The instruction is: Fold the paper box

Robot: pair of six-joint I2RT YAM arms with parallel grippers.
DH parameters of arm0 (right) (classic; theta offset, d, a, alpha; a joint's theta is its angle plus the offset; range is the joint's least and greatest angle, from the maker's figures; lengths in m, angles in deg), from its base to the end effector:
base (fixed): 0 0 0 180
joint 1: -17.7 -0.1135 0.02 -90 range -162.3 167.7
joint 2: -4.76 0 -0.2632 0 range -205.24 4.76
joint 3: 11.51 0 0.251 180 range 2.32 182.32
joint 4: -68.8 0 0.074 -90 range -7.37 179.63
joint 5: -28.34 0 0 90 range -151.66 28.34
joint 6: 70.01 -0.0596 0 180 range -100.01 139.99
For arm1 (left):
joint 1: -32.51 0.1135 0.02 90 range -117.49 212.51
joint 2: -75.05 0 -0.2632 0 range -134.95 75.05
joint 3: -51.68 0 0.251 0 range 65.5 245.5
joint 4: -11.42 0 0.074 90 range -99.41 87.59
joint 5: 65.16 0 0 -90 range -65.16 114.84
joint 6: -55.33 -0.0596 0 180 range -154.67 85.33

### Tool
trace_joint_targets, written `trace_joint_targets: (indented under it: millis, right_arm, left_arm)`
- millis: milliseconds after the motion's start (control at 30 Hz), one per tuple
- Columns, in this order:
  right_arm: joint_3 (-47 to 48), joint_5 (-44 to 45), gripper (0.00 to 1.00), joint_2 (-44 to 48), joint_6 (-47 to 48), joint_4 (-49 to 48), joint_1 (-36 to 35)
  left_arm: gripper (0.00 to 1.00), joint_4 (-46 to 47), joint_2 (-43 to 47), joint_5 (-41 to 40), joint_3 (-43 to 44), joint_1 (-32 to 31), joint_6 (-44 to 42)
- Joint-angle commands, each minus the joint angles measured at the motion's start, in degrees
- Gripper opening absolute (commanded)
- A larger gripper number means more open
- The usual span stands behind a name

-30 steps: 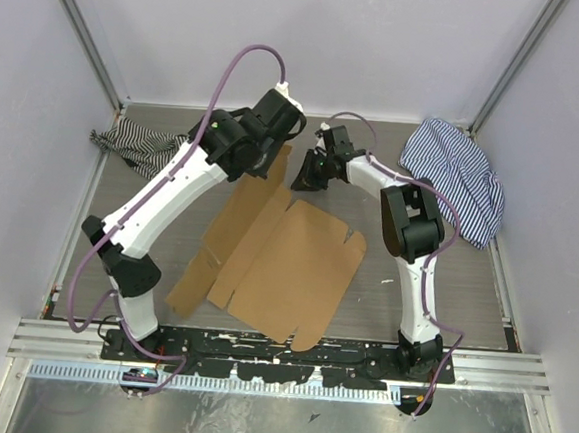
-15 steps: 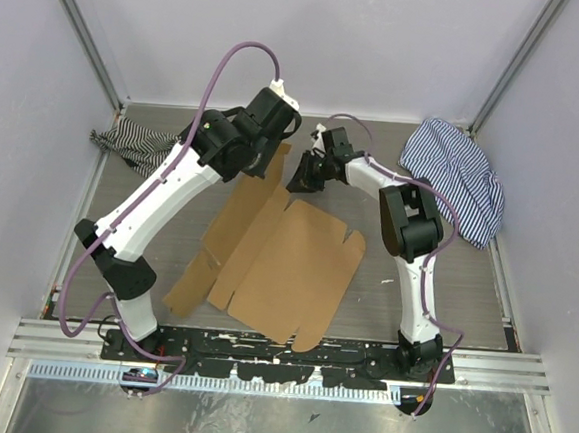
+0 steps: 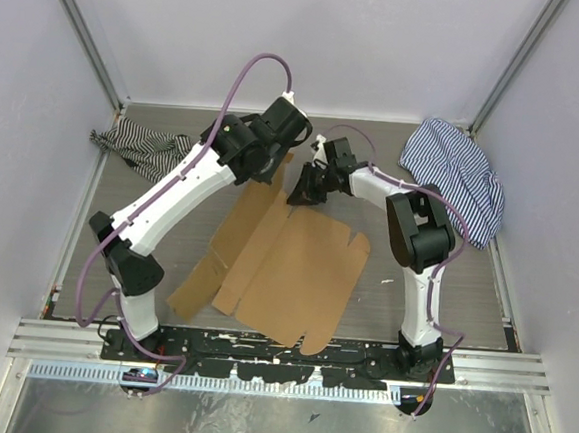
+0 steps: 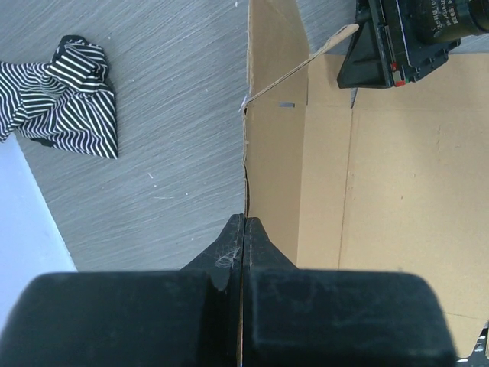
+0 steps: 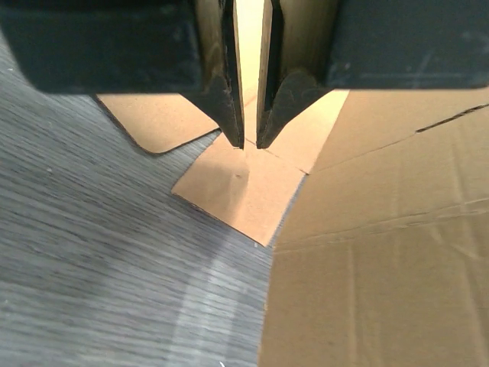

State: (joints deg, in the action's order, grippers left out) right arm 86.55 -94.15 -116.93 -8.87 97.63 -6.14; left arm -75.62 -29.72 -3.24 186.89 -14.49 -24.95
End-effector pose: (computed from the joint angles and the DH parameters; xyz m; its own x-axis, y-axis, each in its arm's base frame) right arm 0.4114 0.2168 0.1383 -0.9442 0.0279 -0.3281 -0.2107 0.7145 0.6671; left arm 0.2750 -0.2538 0.3895 -0.6403 0.4682 -0.6089 0.3657 0.8830 0.2944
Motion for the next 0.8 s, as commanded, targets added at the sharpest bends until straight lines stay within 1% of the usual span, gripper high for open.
trace_joint_targets:
  millis: [0, 100, 267, 367, 533, 633, 767]
  right_arm:
    - [1.2, 3.5, 0.18, 3.8, -0.1, -2.3, -0.3]
    - [2.8, 6.9, 0.18, 3.0, -1.2, -2.6, 0.2]
    - [8.8, 5.0, 0.18, -1.6, -2.1, -1.7, 0.3]
    - [10.6, 5.0, 0.18, -2.5, -2.0, -1.8, 0.4]
    - [14.1, 3.2, 0.18, -4.5, -1.3, -0.5, 0.4]
    - [14.3, 3.7, 0.18, -5.1, -0.8, -0.3, 0.7]
    - [13.8, -0.3, 0.18, -4.8, -0.8, 0.1, 0.8]
  left_arm:
    - [0.00, 2.0, 2.1, -0.5, -0.9, -0.8, 0.6]
    - [0.00, 2.2, 4.5, 1.5, -1.0, -1.5, 0.9]
    - [0.00, 2.7, 8.1, 4.9, -0.4, -2.8, 1.9]
    - [0.00, 2.6, 9.4, 5.6, 0.3, -3.4, 2.5]
    - [0.00, 2.4, 10.4, 5.8, 0.2, -3.6, 2.9]
    - [0.00, 2.5, 10.6, 5.7, 0.0, -3.7, 3.0]
    - [0.00, 2.4, 9.9, 4.1, -0.2, -3.6, 2.8]
